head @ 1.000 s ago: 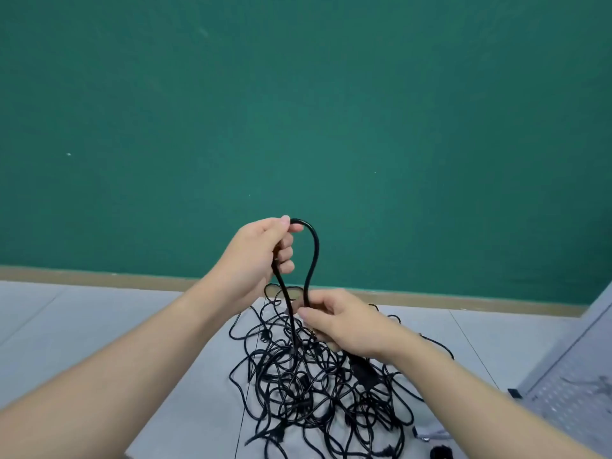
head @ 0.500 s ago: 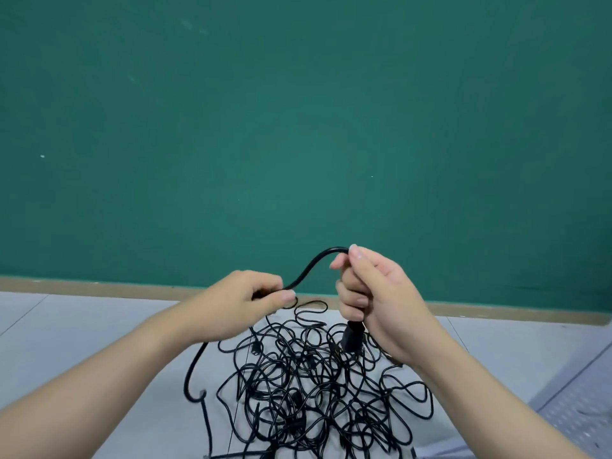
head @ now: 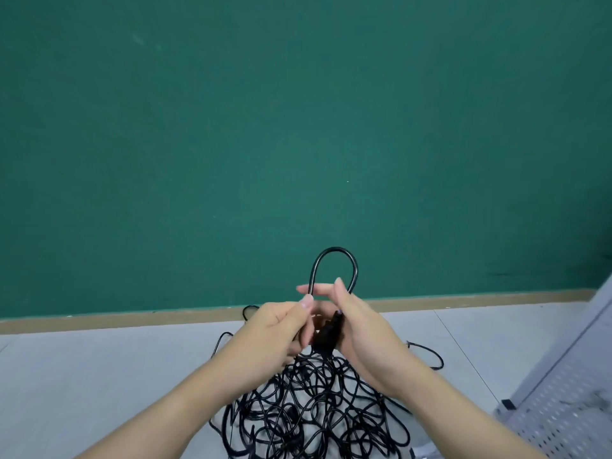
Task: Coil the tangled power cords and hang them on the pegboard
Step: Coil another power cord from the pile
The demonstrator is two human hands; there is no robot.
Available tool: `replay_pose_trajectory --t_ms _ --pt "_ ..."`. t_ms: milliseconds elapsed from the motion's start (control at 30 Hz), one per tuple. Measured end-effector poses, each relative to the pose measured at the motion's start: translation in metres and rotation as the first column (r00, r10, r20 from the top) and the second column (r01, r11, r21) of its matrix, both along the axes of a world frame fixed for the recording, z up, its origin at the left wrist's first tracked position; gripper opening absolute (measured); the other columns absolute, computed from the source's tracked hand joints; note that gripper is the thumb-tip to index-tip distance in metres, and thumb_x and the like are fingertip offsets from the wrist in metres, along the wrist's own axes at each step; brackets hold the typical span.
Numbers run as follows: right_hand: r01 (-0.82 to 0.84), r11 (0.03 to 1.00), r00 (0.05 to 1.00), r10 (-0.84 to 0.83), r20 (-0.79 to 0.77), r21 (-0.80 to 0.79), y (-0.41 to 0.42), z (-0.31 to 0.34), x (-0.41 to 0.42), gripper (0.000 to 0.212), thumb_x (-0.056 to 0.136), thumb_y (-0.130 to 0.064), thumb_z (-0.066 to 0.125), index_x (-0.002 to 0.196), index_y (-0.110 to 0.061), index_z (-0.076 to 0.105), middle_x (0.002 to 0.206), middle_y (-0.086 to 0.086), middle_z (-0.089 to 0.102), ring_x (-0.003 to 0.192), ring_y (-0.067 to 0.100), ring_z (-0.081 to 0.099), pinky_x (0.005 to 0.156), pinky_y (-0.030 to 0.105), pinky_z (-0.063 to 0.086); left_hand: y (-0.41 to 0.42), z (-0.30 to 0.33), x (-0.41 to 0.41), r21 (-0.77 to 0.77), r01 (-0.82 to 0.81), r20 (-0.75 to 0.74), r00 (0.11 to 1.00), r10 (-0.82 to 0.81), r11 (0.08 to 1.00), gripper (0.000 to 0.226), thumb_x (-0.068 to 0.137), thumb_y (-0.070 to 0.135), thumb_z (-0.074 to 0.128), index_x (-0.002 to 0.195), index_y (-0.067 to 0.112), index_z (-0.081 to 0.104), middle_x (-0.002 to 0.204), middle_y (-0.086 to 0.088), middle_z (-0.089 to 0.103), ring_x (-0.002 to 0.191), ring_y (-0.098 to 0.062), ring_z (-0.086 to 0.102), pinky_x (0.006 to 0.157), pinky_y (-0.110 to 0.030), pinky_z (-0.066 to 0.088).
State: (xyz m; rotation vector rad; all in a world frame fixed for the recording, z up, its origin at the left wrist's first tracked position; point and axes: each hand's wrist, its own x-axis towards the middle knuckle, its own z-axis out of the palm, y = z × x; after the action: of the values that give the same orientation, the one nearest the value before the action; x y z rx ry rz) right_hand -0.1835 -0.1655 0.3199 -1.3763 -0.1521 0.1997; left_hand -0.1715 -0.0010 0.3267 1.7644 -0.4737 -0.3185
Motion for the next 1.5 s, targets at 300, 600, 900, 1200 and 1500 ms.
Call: replay_pose_trajectory --t_ms 300,600,900,1200,1500 --pt "0.215 0.923 0.973 -0.175 -0.15 0.318 -0.015 0.023 -0.005 0.031 0.11 -0.029 0.042 0.088 -0.01 0.051 0.075 0.014 0.058 0.072 0.032 0.068 0.071 0.041 0.059 -0.007 -0.009 0.006 0.405 0.067 0.198 0.967 -0.159 0.912 0.061 0.102 0.062 0.037 0.061 0.021 0.057 0.055 0.011 0.051 0.064 -0.006 0.053 0.067 -0.025 0.041" --pt "0.464 0.767 0.885 -0.373 -0.279 0.443 -0.078 0.03 -0.009 0.02 0.11 -0.014 0.038 0.092 -0.015 0.047 0.064 -0.003 0.032 0.05 0.014 0.036 0.057 0.033 0.05 0.042 0.001 0.017 0.406 -0.016 0.219 0.972 -0.081 0.914 0.044 0.101 0.043 0.055 0.073 0.008 0.053 0.06 0.011 0.037 0.055 -0.003 0.032 0.055 -0.022 0.029" --pt "0.145 0.979 0.982 -0.161 -0.1 -0.146 -0.043 0.021 -0.033 0.06 0.08 -0.042 0.084 0.126 -0.019 0.055 0.073 -0.003 0.051 0.068 0.016 0.061 0.078 0.03 0.049 0.026 0.037 -0.004 0.063 -0.257 0.458 0.866 0.201 0.964 0.029 0.095 0.024 0.07 0.067 0.023 0.065 0.057 0.008 0.053 0.055 -0.004 0.04 0.055 -0.018 0.032" --pt "-0.096 0.866 0.994 0.06 -0.09 -0.491 -0.005 0.021 -0.03 0.023 0.095 -0.028 0.059 0.118 -0.025 0.062 0.093 0.01 0.064 0.076 0.015 0.057 0.078 0.038 0.05 0.003 0.025 0.009 -0.029 -0.295 0.334 0.898 0.288 0.955 0.029 0.09 0.03 0.077 0.068 0.013 0.069 0.058 -0.002 0.053 0.057 -0.009 0.04 0.056 -0.024 0.034" --pt "-0.253 0.967 0.93 0.23 -0.286 -0.044 0.008 0.013 -0.017 0.03 0.101 -0.003 0.034 0.11 -0.001 0.062 0.079 0.008 0.057 0.061 0.019 0.05 0.057 0.032 0.049 0.015 0.012 0.026 0.084 -0.234 0.251 0.946 0.206 0.969 0.025 0.097 0.032 0.069 0.078 0.017 0.065 0.053 0.02 0.051 0.052 0.001 0.043 0.056 -0.014 0.034"
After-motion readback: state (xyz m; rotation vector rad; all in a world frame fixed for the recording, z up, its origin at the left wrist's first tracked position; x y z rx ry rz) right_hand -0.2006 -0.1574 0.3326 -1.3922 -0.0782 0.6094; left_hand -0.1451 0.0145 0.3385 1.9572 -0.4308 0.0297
